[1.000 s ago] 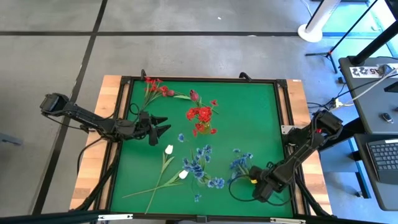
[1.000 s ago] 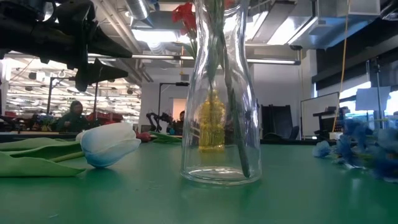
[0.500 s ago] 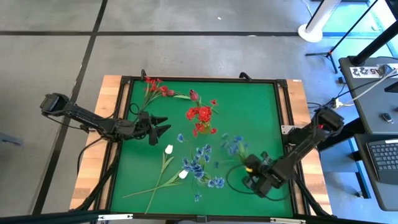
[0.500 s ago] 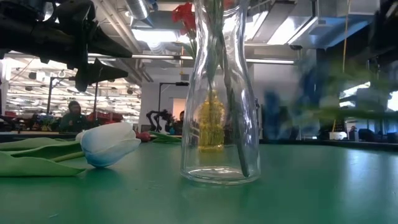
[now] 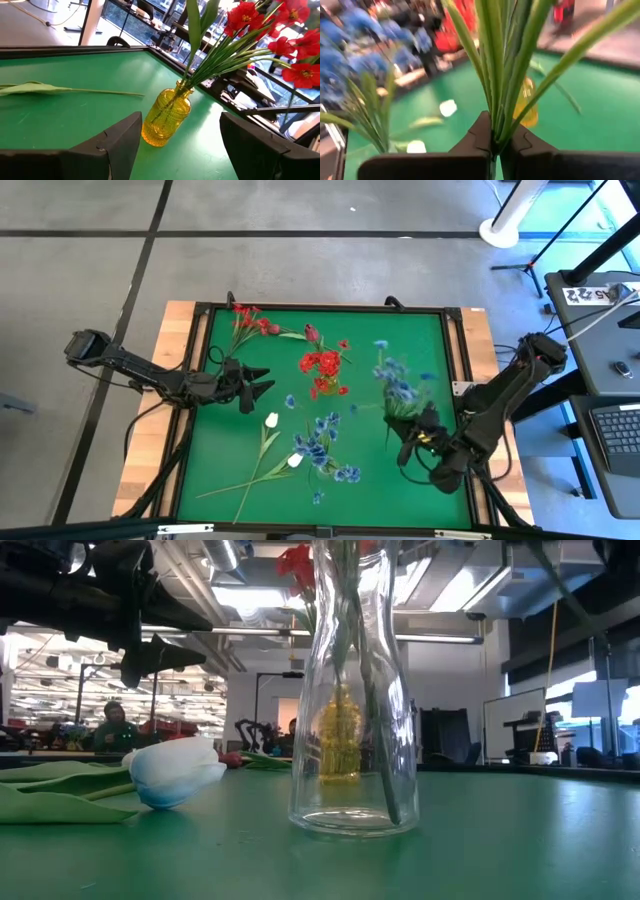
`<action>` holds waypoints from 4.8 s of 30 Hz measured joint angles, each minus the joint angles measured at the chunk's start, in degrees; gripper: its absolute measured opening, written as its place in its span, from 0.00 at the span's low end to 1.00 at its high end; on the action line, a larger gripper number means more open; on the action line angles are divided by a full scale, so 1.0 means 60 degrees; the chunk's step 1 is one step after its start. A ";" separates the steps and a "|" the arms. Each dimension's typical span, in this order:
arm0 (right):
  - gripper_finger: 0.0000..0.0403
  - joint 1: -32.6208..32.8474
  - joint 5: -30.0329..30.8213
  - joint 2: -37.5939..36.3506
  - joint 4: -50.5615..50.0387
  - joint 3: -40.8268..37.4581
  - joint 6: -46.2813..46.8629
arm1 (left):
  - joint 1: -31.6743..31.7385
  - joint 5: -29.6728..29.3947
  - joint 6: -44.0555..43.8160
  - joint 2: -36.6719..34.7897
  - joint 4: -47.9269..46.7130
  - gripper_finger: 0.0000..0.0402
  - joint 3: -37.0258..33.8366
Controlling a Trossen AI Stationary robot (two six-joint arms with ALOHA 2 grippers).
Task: Sort flowers into vase by color
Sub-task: Put the blue flowers into the transparent vase, then put the orange flowers into the yellow vase
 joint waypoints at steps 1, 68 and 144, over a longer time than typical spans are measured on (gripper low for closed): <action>0.03 -0.0001 0.0296 -0.0009 0.0545 0.0000 -0.0595 | 0.0000 -0.0004 0.0000 0.0000 -0.0003 0.65 0.0000; 0.07 -0.2564 -0.7050 0.3703 1.1789 0.0001 -1.1319 | 0.0000 0.0007 0.0087 0.0000 -0.0045 0.65 0.0000; 0.60 -0.2200 -0.6652 -0.0316 -0.0611 0.0000 -0.5071 | 0.9912 0.3068 0.1191 0.5935 -1.1086 0.57 0.4779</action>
